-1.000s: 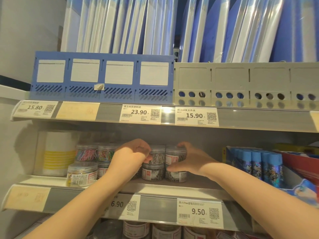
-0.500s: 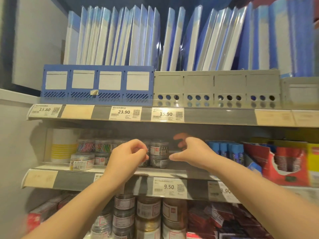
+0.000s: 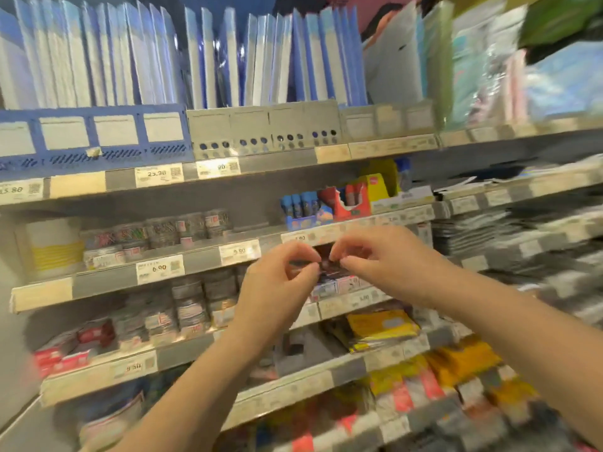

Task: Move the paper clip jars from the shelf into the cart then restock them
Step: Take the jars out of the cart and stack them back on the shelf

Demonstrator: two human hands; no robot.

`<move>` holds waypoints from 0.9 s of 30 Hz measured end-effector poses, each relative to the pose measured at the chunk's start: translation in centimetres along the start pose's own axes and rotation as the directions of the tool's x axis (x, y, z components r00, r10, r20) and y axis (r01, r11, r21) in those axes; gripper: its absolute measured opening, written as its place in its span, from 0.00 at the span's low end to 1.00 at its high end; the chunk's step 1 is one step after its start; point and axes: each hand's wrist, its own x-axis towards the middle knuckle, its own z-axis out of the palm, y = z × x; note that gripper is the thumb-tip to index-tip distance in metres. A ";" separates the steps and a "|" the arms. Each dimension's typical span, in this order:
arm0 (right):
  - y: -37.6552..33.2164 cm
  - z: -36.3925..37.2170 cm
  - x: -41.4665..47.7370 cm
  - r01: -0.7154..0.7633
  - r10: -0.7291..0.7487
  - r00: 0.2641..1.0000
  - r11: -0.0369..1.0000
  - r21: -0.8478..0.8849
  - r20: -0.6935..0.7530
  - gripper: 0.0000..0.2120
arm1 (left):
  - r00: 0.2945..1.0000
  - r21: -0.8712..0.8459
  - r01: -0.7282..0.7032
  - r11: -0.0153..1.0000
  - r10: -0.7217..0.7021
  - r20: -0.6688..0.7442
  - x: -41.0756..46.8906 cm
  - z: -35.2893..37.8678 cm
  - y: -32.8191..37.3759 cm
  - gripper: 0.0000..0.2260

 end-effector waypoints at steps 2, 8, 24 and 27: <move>-0.8 -2.0 -5.0 -0.075 0.074 0.997 0.996 -0.043 -0.024 0.08 | 0.995 -0.002 -0.063 0.998 0.063 0.076 -2.5 1.5 2.8 0.08; 0.0 -8.6 -19.7 -0.291 0.285 0.957 0.943 -0.159 -0.063 0.12 | 0.930 -0.174 -0.160 0.972 0.207 0.302 -9.7 8.8 12.3 0.17; 10.3 -24.0 -63.5 -0.873 0.832 0.474 0.486 -0.034 -0.287 0.10 | 0.599 -0.567 -0.103 0.817 0.506 0.621 -34.5 39.9 37.2 0.11; 12.5 -24.9 -69.6 -0.930 0.900 0.346 0.367 0.031 -0.264 0.09 | 0.548 -0.543 -0.033 0.839 0.469 0.692 -38.8 44.8 38.8 0.09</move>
